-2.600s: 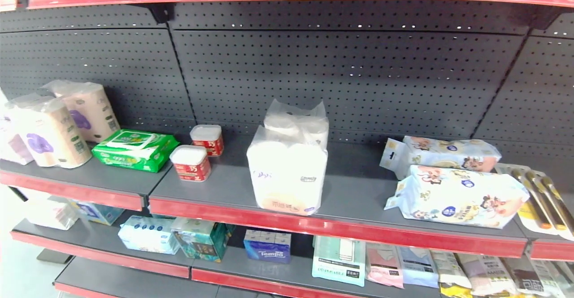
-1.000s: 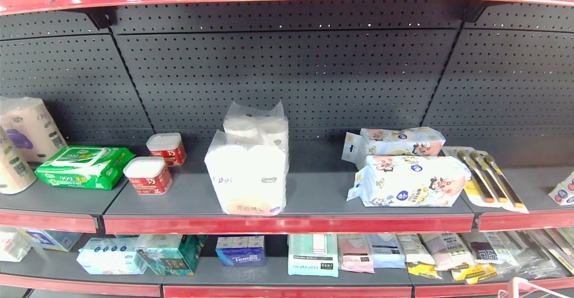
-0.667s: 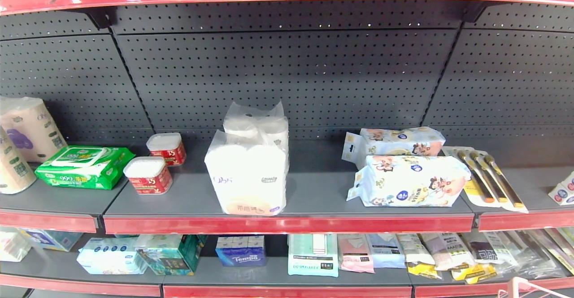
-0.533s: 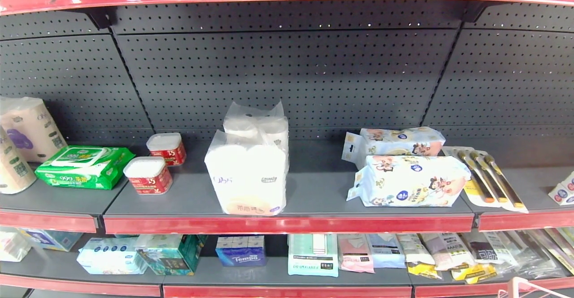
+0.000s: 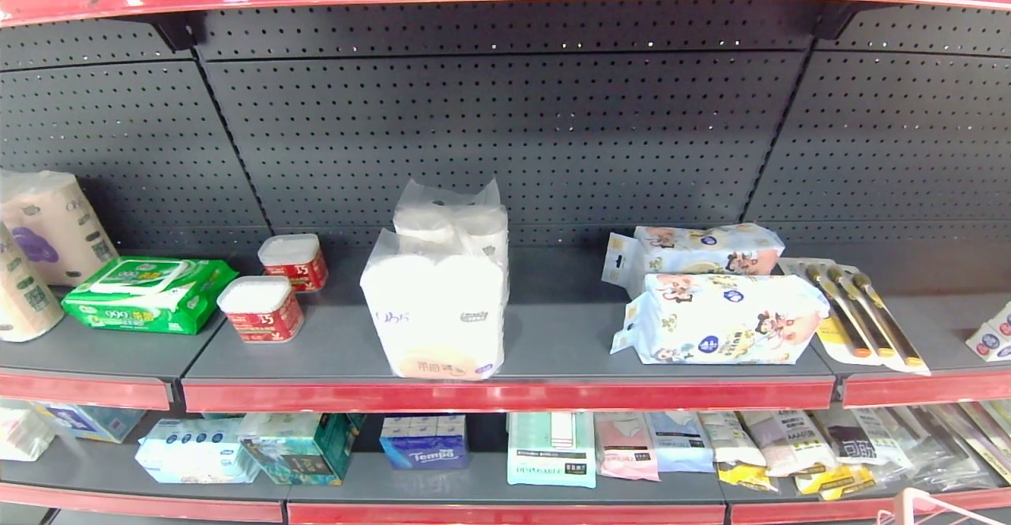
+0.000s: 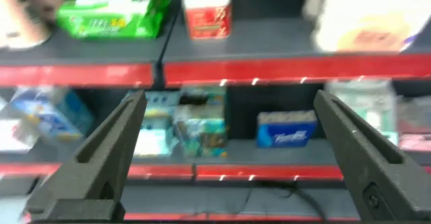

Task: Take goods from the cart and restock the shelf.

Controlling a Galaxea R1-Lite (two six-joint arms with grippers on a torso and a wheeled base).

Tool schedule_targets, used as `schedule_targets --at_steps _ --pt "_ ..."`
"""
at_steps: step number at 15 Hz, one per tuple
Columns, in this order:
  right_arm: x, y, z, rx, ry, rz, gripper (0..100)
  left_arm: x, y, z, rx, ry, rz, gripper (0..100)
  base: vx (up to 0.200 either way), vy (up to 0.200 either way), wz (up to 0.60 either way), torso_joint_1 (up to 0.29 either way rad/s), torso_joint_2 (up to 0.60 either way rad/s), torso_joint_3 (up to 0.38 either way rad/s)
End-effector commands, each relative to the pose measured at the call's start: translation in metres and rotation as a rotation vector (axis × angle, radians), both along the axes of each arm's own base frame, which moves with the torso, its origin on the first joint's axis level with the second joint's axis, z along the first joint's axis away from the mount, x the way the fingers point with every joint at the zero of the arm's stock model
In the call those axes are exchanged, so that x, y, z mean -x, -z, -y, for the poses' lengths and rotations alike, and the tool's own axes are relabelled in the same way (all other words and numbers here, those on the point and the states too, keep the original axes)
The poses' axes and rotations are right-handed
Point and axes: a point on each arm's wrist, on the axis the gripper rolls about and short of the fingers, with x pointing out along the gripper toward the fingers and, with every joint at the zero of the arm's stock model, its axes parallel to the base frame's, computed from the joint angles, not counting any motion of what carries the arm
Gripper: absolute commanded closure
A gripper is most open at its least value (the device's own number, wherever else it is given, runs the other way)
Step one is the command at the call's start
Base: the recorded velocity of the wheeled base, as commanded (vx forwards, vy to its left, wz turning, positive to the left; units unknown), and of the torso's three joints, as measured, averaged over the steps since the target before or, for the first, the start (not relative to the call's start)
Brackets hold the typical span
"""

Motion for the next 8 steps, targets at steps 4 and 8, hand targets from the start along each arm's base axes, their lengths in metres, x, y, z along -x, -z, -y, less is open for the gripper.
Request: schedule_targets --at_steps 4,8 --pt "0.0 -0.0005 0.0 0.001 -0.001 0.0 0 0.0001 0.0009 -0.0009 0.054 -0.046 -0.006 0 0.0 0.0 0.0 0.0 0.0 0.0" --pt "-0.0001 0.0 0.0 -0.002 -0.001 -0.001 0 0.0001 0.0009 -0.0011 0.066 -0.053 -0.005 0 0.0 0.0 0.0 0.0 0.0 0.0"
